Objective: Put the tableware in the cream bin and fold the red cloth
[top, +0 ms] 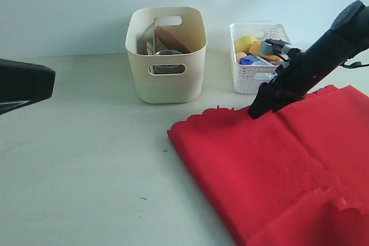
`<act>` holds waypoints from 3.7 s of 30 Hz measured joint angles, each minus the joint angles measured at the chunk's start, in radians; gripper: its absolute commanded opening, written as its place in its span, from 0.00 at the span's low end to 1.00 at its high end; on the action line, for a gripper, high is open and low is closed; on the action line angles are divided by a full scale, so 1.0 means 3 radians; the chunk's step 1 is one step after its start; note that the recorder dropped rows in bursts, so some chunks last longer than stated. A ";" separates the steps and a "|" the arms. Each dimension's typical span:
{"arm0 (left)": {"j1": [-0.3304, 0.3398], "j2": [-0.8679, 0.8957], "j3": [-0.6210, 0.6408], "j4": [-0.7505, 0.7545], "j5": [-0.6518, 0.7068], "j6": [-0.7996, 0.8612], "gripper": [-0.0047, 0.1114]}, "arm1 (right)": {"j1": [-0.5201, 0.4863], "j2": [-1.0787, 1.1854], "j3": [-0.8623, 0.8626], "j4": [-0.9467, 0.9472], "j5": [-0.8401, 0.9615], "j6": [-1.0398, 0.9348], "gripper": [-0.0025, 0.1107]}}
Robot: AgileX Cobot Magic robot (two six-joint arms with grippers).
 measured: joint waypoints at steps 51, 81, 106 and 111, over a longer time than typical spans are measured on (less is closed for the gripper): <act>0.0000 -0.0281 0.0065 0.0008 0.0000 -0.0007 0.85 | 0.0001 -0.1583 -0.0031 -0.2145 0.0419 0.2500 0.02; 0.0000 -0.0281 0.0065 0.0008 0.0011 -0.0014 0.85 | -0.0453 -0.1081 0.0630 -0.0676 -0.0070 0.1323 0.71; 0.0000 -0.0281 0.0120 0.0008 0.0014 -0.0014 0.85 | -0.0453 -0.0134 0.0909 0.0353 0.0347 0.0376 0.02; 0.0000 -0.0281 0.0120 0.0008 0.0014 -0.0014 0.85 | -0.0453 -0.0385 0.0911 0.0500 0.0354 0.0551 0.02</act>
